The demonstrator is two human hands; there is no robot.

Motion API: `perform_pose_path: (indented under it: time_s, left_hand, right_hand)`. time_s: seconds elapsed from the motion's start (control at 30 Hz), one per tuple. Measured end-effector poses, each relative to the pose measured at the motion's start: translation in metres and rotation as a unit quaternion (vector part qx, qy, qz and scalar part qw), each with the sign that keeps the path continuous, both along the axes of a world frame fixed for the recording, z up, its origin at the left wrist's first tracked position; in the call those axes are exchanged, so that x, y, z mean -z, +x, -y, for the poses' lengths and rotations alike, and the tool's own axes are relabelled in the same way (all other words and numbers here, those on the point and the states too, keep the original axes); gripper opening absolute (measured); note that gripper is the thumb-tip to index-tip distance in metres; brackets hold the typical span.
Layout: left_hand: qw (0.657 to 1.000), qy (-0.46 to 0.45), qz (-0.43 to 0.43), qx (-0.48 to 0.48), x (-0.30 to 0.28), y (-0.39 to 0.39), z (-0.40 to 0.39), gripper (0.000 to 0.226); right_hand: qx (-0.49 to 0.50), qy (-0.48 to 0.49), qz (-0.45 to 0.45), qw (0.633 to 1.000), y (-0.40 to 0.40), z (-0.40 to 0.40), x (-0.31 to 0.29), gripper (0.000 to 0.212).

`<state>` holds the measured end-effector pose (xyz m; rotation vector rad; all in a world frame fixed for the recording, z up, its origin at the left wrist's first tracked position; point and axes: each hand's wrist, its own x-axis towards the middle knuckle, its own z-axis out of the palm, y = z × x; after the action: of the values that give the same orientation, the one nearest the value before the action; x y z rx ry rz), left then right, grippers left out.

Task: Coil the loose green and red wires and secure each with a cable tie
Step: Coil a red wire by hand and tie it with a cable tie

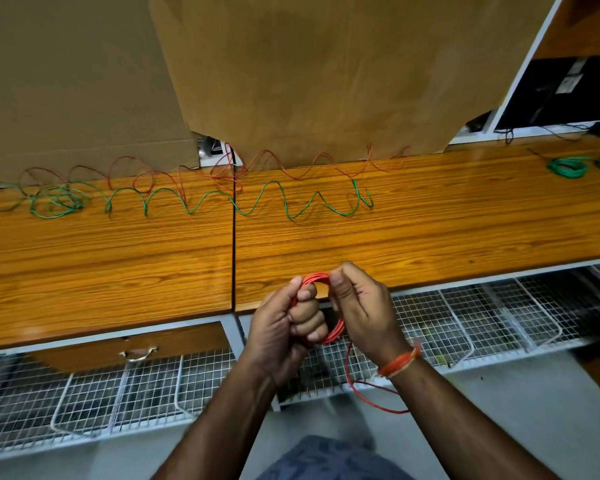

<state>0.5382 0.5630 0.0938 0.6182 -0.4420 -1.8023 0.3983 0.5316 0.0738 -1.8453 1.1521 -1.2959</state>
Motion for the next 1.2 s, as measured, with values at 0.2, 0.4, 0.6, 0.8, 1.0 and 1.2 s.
perform_pose_path:
  time_s: [0.2,0.4,0.6,0.8,1.0,1.2]
  left_hand:
    - [0.993,0.035,-0.009,-0.116,0.011,0.029,0.008,0.037]
    - [0.979,0.008,-0.013,-0.204,0.017,0.047,0.015,0.033]
    - [0.958,-0.064,0.127,-0.251,0.016,0.043,0.013,0.030]
    - [0.909,-0.159,0.326,-0.202,0.022,0.037,0.002,0.030]
    - [0.834,-0.235,0.476,-0.152,0.026,0.031,-0.007,0.035]
    - [0.841,-0.254,0.466,-0.103,0.025,0.035,-0.010,0.042]
  right_hand:
    - [-0.082,0.134,-0.120,0.980,-0.032,0.005,0.007,0.005]
    - [-0.126,0.123,-0.395,0.902,-0.034,-0.008,0.007,0.015]
    - [-0.205,-0.007,-0.489,0.848,-0.013,-0.027,-0.019,0.025]
    - [-0.235,-0.072,-0.347,0.905,-0.002,-0.032,-0.035,0.018]
    - [-0.182,-0.103,-0.238,0.949,0.001,-0.021,-0.039,0.020]
    - [-0.072,-0.086,-0.148,0.983,-0.011,-0.010,-0.036,0.016]
